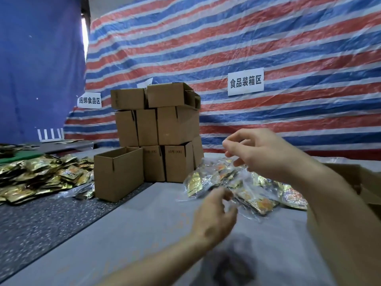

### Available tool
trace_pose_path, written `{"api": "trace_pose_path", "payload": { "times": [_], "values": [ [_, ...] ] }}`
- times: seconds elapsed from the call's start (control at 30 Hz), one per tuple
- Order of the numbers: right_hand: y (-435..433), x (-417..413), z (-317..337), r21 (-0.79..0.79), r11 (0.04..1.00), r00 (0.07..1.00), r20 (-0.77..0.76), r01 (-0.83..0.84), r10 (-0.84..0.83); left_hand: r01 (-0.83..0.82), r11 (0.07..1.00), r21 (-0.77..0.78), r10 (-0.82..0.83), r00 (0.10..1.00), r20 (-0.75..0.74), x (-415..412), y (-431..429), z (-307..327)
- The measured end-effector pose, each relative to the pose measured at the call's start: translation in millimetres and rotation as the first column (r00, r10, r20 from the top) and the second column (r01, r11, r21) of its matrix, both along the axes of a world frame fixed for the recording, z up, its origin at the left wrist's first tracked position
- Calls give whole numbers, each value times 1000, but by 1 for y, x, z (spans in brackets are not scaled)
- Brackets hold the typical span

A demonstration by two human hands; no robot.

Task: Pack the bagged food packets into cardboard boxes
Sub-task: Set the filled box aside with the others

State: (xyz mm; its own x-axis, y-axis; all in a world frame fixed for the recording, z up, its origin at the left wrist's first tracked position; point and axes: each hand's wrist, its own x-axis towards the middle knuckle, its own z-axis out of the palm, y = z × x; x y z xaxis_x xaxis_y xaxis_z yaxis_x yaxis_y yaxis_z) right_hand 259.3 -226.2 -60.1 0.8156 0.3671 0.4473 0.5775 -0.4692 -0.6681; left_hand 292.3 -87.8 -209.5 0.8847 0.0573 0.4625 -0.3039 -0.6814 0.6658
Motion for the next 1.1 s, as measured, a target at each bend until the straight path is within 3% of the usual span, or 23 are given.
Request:
{"api": "trace_pose_path", "payload": {
  "times": [0.07, 0.17, 0.3, 0.4, 0.6, 0.77, 0.87, 0.93, 1.1],
  "values": [
    [6, 7, -4, 0, 1000, 1000, 23, 12, -12, -198, 930, 309, 199, 980, 29, 20, 52, 17],
    [7, 16, -6, -14, 1000, 1000, 19, 20, -20, -417, 669, 615, 463, 881, 93, 43, 129, 38],
    [4, 27, -10, -51, 998, 1000, -6, 26, -26, -582, 461, 670, 701, 701, 127, 50, 212, 47],
    [3, 35, -14, -80, 996, 998, -28, 45, -47, -646, 376, 665, 717, 657, 233, 52, 251, 57],
    [5, 45, -17, -127, 990, 997, -39, 55, -61, -641, 445, 625, 768, 632, 103, 54, 288, 71],
    [4, 46, -16, -110, 993, 998, -43, 39, -43, -707, 305, 639, 701, 620, 352, 47, 288, 66],
    [4, 45, -17, -122, 992, 998, -43, 31, -37, -665, 309, 680, 634, 677, 374, 40, 281, 67],
    [4, 43, -17, -135, 990, 998, -37, 37, -42, -624, 360, 694, 588, 729, 350, 34, 271, 65],
    [2, 43, -22, -126, 990, 995, -73, 55, -64, -578, 640, 506, 427, 816, 390, 3, 223, 53]
  ]
}}
